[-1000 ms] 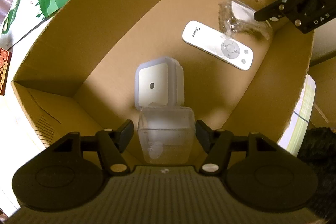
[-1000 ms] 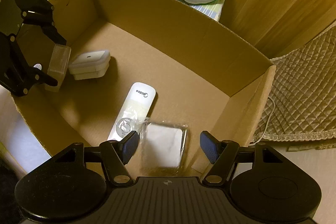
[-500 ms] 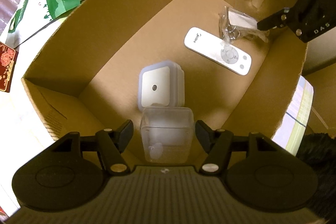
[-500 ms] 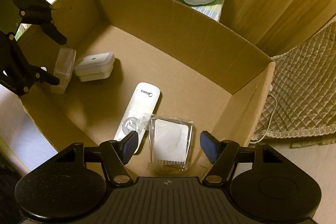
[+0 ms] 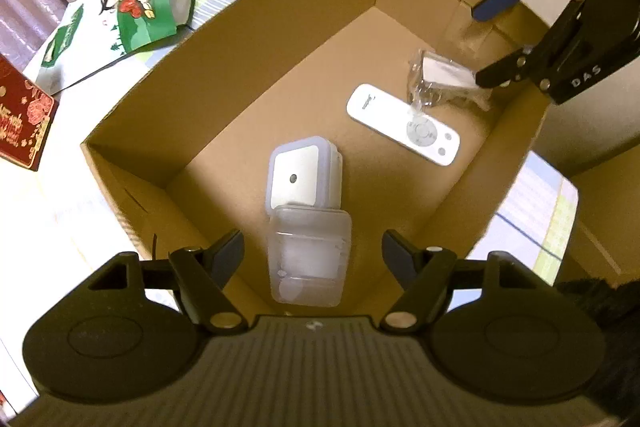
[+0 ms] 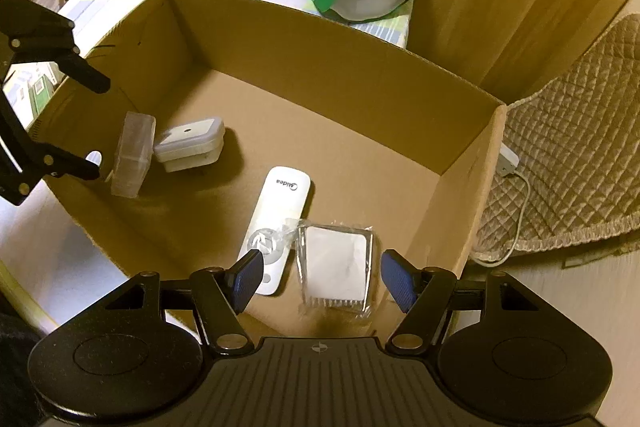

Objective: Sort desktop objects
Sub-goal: 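Open both tools and lift them out of the box, then grasp a white medicine box with the right tool while the left tool grasps a green medicine box, then carry both medicine boxes toward the cardboard box, lifting them above its rim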

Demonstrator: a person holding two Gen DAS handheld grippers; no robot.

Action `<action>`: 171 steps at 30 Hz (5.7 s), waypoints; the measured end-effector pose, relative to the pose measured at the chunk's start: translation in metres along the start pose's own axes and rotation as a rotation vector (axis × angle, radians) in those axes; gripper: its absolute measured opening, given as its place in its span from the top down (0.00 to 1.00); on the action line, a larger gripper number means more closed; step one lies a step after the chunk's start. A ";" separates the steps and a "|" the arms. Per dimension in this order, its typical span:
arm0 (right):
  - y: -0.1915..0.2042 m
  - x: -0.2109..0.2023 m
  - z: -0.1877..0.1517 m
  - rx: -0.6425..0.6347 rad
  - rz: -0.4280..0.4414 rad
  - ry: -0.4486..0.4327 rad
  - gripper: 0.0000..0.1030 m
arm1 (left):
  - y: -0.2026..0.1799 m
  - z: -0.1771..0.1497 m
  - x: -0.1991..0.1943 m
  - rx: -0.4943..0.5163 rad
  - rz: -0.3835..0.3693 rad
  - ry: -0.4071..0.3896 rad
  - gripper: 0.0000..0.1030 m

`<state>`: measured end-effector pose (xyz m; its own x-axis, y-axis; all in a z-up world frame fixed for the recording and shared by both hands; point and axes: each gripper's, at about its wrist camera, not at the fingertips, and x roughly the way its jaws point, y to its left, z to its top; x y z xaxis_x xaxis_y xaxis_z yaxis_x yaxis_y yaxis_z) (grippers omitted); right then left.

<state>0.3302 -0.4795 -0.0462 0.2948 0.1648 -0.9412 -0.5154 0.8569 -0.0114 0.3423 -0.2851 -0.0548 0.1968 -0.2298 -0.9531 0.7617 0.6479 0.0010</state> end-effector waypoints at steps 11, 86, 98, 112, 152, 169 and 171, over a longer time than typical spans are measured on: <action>0.006 -0.019 -0.014 0.113 0.007 -0.055 0.34 | -0.010 -0.019 -0.041 -0.039 0.025 -0.111 0.23; 0.356 0.109 0.124 -0.524 0.364 -0.088 0.69 | 0.173 -0.412 -0.137 -0.948 0.266 -0.161 0.11; 0.377 0.127 0.112 -0.539 0.314 -0.036 0.75 | 0.179 -0.398 -0.129 -0.906 0.240 -0.165 0.11; 0.323 0.094 0.027 -0.422 0.225 0.028 0.76 | 0.171 -0.385 -0.115 -0.829 0.202 -0.160 0.12; 0.248 0.056 -0.051 0.159 0.016 -0.056 0.77 | 0.085 -0.190 0.027 0.468 0.070 0.080 0.73; 0.243 0.042 -0.045 0.183 -0.032 -0.106 0.21 | 0.074 -0.194 0.028 -0.047 -0.002 0.093 0.57; 0.242 0.041 -0.042 0.177 -0.042 -0.126 0.22 | 0.072 -0.196 0.030 -0.066 -0.006 0.092 0.62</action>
<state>0.1834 -0.2856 -0.1021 0.4170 0.1777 -0.8913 -0.3549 0.9347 0.0203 0.2819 -0.1026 -0.1426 0.1326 -0.1681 -0.9768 0.7195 0.6941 -0.0218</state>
